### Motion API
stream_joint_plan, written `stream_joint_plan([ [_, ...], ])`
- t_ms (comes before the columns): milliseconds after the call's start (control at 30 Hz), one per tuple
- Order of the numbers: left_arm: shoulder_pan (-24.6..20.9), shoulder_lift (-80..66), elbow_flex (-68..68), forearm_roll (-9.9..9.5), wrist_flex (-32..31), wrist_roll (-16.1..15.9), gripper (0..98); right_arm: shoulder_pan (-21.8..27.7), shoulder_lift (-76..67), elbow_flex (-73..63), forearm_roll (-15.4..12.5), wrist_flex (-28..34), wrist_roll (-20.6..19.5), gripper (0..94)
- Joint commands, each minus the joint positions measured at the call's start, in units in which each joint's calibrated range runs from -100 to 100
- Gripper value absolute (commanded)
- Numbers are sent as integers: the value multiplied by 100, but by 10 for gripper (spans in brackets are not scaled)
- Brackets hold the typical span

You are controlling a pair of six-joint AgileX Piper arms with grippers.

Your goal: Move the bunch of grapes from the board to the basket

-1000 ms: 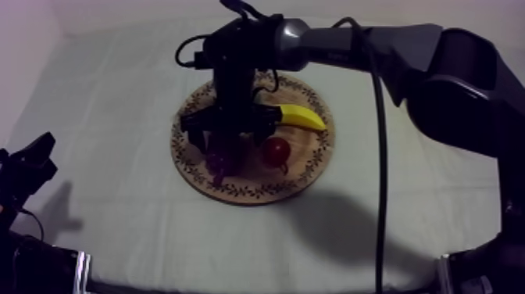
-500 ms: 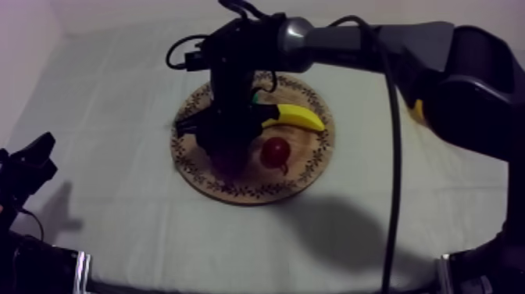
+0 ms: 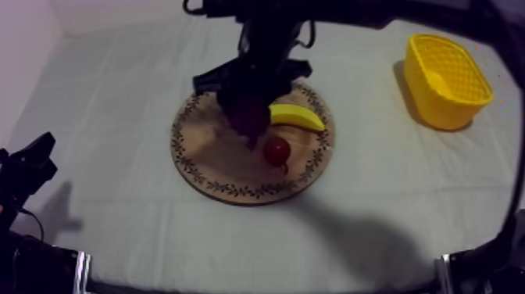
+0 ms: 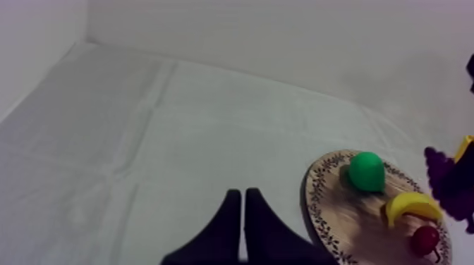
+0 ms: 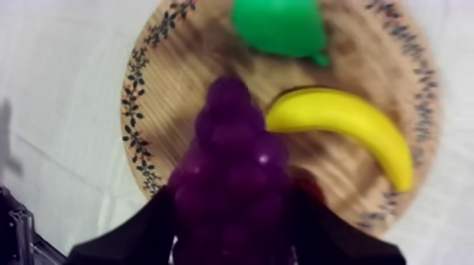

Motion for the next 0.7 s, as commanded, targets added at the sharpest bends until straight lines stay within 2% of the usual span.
stream_joint_plan([
  [0,0,0,-2,-4,-5,-1,1,97,-603,293,90,-159,63,177],
  [167,0,0,-2,-4,-5,-1,1,501,-1503,840,186,-496,359,175],
  [667,0,0,-2,-4,-5,-1,1,2269,-3431,1983,202,-1677,1835,169],
])
